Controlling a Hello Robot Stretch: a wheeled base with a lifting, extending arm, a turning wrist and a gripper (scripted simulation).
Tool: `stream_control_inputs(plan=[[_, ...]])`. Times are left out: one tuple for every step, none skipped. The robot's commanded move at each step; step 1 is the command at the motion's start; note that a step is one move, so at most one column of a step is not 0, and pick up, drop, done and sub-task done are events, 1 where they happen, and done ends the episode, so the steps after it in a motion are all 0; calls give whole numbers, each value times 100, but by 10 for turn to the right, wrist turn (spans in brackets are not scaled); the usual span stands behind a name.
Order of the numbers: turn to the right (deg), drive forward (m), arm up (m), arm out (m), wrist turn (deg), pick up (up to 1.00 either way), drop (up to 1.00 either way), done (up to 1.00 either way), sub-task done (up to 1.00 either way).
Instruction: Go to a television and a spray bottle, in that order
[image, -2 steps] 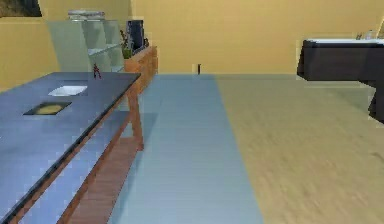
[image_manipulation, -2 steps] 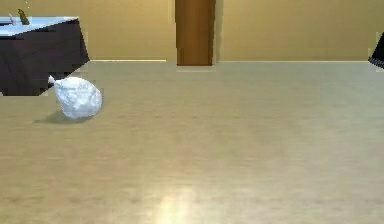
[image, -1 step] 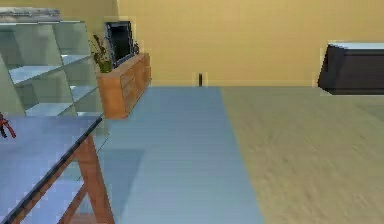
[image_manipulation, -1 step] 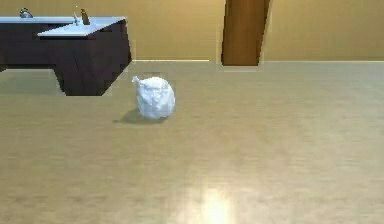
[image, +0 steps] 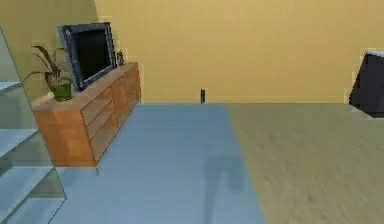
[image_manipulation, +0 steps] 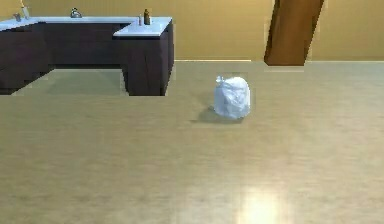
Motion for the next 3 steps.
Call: stream_control_inputs(plan=[[0,35,0,0,0,0,0,0,0],[-180,0,0,0,0,0,0,0,0],[0,100,0,0,0,0,0,0,0]])
